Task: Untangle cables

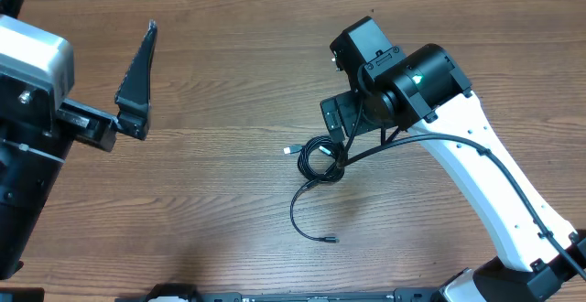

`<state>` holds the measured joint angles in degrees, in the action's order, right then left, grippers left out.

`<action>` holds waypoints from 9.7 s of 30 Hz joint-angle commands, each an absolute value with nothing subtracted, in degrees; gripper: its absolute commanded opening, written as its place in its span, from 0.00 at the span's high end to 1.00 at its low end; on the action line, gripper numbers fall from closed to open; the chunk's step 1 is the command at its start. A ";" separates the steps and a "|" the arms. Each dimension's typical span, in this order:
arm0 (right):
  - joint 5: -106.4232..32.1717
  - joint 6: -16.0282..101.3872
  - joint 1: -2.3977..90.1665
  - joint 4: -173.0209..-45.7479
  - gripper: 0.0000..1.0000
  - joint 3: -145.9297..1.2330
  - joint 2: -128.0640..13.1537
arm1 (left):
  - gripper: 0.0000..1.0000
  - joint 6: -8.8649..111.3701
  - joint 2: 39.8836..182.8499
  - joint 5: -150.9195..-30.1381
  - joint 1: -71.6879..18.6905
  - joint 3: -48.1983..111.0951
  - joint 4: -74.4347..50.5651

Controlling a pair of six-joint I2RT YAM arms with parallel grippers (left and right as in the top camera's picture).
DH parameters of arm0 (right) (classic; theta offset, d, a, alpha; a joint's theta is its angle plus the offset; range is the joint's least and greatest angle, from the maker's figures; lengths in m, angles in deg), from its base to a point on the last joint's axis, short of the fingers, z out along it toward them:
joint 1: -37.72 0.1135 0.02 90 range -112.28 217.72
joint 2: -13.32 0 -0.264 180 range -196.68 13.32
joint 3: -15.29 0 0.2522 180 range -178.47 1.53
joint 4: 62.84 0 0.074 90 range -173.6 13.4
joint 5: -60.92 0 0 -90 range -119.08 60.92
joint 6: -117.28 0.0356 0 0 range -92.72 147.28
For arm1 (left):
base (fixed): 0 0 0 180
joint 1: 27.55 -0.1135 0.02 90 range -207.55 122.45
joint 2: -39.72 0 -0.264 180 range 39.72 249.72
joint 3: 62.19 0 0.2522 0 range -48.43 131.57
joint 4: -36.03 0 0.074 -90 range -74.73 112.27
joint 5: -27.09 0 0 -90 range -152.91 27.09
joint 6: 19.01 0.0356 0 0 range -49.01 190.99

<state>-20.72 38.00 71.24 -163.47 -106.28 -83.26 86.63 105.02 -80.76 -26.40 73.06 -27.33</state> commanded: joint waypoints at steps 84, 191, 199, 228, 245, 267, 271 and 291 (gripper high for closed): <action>-42.03 112.82 78.01 -117.37 0.47 -55.73 -82.23 | 0.00 65.60 113.54 -63.97 -15.56 19.16 -25.91; -0.61 48.17 77.40 -173.22 0.96 -169.12 -76.61 | 0.14 28.53 135.27 -101.30 8.05 2.75 19.57; -0.61 48.19 77.40 -173.63 0.96 -169.12 -74.69 | 0.55 28.29 135.27 -101.48 7.39 2.84 19.44; -0.18 44.58 77.40 -173.63 0.00 -165.12 -75.56 | 0.96 31.40 129.74 -116.93 1.71 9.70 23.77; -19.39 63.31 77.40 -171.67 0.00 -126.63 -75.13 | 0.96 30.94 112.93 -106.66 -16.67 9.70 17.10; -32.42 63.29 77.40 -153.90 0.75 -106.41 -75.80 | 0.96 19.26 111.90 -110.59 -16.61 9.70 16.71; -32.44 63.31 77.40 -152.80 0.96 -106.41 -75.80 | 0.96 19.13 111.90 -112.01 -16.61 9.70 16.71; -31.91 63.25 77.40 -151.69 0.96 -105.34 -79.08 | 0.96 16.25 111.90 -116.76 -15.56 9.70 21.21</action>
<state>-32.26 63.49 77.51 -152.04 -105.69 -78.43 16.42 113.32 -115.07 -15.91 8.15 20.60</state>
